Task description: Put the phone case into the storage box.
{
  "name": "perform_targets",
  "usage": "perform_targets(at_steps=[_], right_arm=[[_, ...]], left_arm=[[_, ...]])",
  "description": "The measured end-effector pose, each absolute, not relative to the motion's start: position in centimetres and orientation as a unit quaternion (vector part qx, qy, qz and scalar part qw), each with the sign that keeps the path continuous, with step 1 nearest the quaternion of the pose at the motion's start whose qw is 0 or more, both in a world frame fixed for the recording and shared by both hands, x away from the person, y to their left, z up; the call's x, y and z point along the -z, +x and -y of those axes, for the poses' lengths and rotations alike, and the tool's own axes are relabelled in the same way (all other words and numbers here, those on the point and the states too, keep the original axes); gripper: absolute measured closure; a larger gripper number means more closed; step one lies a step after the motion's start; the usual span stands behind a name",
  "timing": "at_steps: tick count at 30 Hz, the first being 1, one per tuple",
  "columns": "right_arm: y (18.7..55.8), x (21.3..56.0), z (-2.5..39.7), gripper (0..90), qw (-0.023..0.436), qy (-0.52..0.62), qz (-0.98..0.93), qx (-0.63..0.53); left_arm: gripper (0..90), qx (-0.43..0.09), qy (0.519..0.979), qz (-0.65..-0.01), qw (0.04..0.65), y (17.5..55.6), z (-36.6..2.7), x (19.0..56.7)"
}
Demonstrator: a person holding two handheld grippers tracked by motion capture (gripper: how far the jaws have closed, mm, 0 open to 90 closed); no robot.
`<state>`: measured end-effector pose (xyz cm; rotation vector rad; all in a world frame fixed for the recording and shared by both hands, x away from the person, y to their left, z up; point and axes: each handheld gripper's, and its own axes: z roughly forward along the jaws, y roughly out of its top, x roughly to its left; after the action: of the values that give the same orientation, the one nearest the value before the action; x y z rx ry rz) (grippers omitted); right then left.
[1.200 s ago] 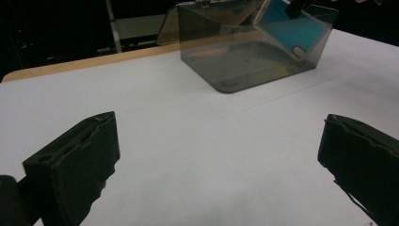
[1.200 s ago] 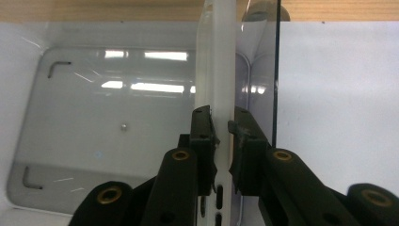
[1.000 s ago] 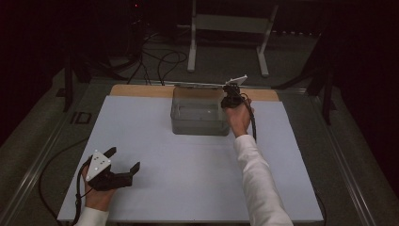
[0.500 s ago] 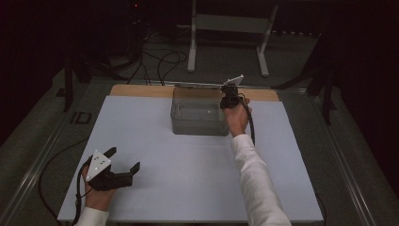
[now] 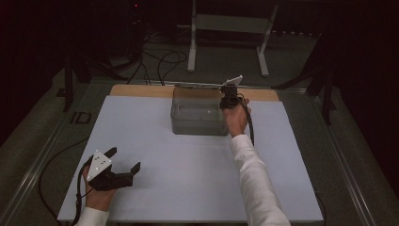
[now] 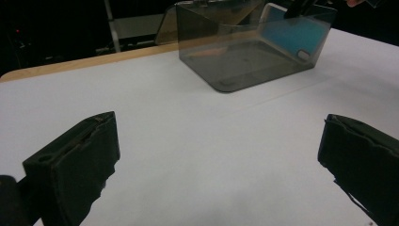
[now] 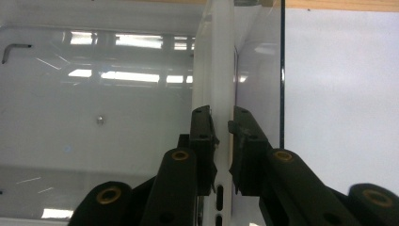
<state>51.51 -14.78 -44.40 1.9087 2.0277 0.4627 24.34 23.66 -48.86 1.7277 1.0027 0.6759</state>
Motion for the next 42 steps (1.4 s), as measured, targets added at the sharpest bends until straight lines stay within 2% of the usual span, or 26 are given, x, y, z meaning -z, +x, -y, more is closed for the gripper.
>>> perform_targets(at_steps=[20,33,37,40,41,42], right_arm=[[51.4,44.5,14.7,78.4,0.161,0.666,-0.709,-0.165],[50.7,43.5,14.4,63.6,0.176,0.621,-0.741,-0.182],[50.3,42.8,14.4,54.9,0.193,0.592,-0.758,-0.195],[50.1,42.5,14.5,51.8,0.201,0.579,-0.764,-0.199],[49.9,42.3,14.6,46.5,0.201,0.572,-0.768,-0.207],[49.9,42.3,14.6,46.5,0.201,0.572,-0.768,-0.207]], left_arm=[[0.3,-0.279,0.711,-0.414,0.495,24.3,-23.7,48.9],[0.3,-0.278,0.714,-0.412,0.493,24.3,-23.6,48.9],[0.3,-0.278,0.714,-0.412,0.493,24.3,-23.5,48.9],[0.3,-0.278,0.714,-0.412,0.493,24.3,-23.5,48.9],[0.3,-0.279,0.714,-0.412,0.492,24.3,-23.5,48.9],[0.3,-0.279,0.714,-0.412,0.492,24.3,-23.5,48.9]])
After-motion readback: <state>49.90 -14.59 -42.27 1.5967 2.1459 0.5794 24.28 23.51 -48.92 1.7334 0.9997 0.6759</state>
